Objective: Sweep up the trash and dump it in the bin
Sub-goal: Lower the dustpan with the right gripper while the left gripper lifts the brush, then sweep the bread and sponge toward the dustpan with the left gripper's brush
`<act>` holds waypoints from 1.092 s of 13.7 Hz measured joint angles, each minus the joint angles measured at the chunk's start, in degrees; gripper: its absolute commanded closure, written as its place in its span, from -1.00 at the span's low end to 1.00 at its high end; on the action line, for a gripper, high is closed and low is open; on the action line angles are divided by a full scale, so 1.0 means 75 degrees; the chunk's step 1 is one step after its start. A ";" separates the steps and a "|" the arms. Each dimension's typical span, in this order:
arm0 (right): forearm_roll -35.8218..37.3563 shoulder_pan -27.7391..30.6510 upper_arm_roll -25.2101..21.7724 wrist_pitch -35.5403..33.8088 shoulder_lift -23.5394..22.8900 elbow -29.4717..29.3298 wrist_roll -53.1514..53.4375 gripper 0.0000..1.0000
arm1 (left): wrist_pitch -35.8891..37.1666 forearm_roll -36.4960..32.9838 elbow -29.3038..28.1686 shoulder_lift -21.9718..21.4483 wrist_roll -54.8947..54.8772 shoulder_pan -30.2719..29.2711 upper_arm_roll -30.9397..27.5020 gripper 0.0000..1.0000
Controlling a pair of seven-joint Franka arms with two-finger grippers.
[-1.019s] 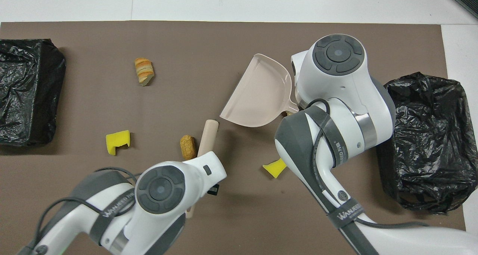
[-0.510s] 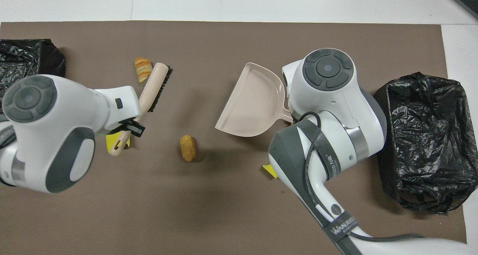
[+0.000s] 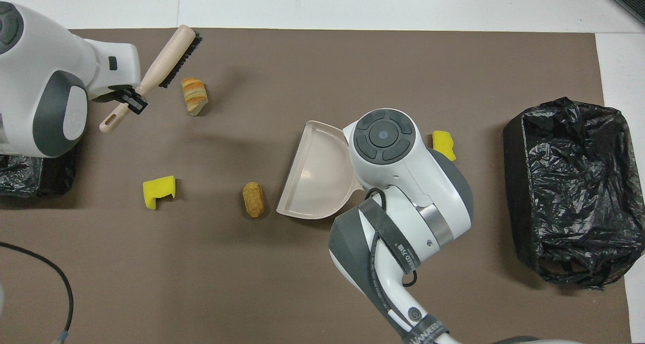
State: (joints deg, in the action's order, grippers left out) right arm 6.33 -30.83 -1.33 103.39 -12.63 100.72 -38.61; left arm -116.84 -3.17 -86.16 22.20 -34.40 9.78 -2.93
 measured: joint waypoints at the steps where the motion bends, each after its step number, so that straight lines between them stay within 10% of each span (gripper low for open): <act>1: 0.0030 0.0000 -0.0006 0.0075 0.0060 0.0164 -0.0224 1.00 | -0.0002 -0.0007 0.0560 0.0444 -0.0215 -0.0084 0.0000 1.00; 8: 0.0279 -0.0039 0.0005 0.1112 0.0204 0.1030 -0.1705 1.00 | -0.0055 -0.0953 0.2289 0.2299 -0.1802 -0.0496 0.0076 1.00; 15: 0.0281 -0.0041 0.0006 0.1222 0.0272 0.1096 -0.1727 1.00 | 0.0035 -0.1218 0.0149 0.1169 -0.2497 -0.0175 0.0193 1.00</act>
State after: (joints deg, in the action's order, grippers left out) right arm 8.43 -31.14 -1.29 112.56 -10.59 108.94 -51.57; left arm -116.58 -12.31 -85.04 30.97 -53.13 8.47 -1.48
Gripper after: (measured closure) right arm 0.674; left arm 0.744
